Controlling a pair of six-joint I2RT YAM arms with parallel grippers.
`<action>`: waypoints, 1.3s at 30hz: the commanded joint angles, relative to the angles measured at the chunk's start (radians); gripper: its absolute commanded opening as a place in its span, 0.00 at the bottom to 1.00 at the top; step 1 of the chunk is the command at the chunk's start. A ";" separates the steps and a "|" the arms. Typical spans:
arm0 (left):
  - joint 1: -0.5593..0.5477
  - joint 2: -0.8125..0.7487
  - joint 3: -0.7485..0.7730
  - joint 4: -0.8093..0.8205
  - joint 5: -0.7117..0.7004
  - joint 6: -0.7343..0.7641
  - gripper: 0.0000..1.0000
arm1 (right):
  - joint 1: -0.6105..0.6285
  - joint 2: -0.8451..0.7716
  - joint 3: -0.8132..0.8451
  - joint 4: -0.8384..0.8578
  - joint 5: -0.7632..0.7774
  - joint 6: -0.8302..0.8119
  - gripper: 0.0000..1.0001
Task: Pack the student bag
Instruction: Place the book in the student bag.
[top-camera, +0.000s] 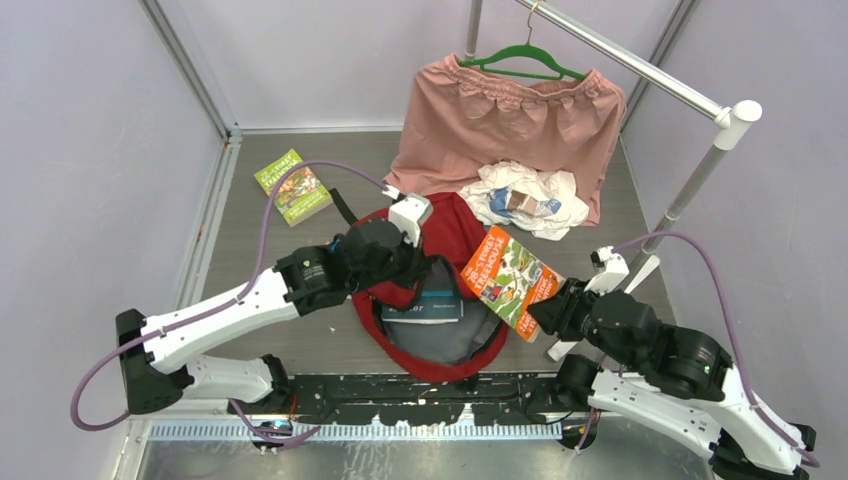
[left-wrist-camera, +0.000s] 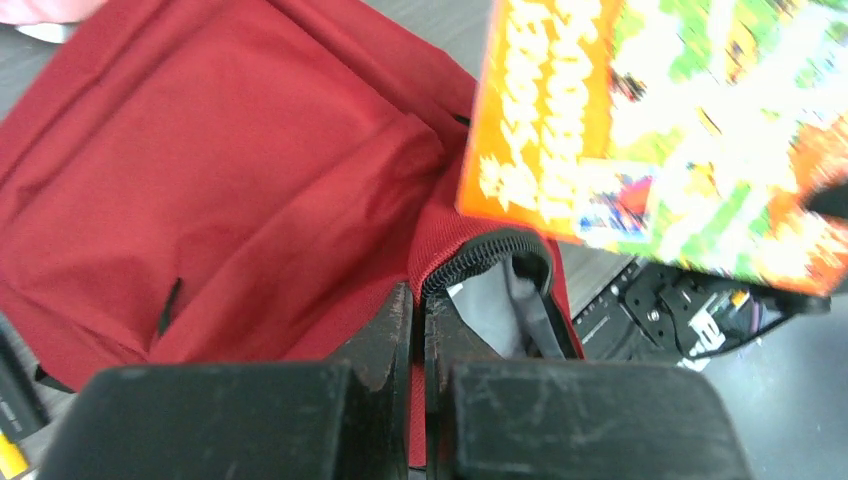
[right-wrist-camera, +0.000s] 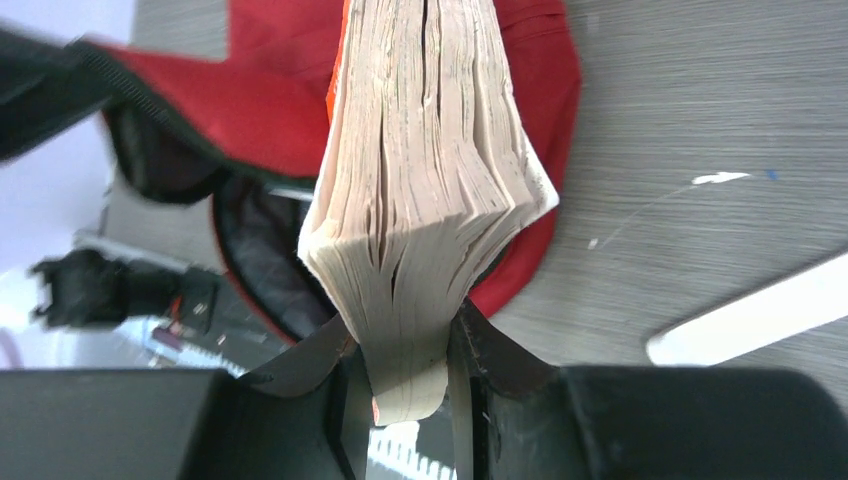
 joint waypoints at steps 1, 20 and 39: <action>0.113 0.006 0.094 0.038 0.060 0.020 0.00 | 0.004 -0.002 0.122 0.116 -0.280 -0.081 0.01; 0.319 0.180 0.360 0.040 0.312 0.075 0.00 | 0.006 0.221 0.047 0.345 -0.901 -0.107 0.01; 0.292 0.017 0.096 0.199 0.473 -0.097 0.00 | -0.003 0.296 -0.258 0.593 -0.274 0.506 0.01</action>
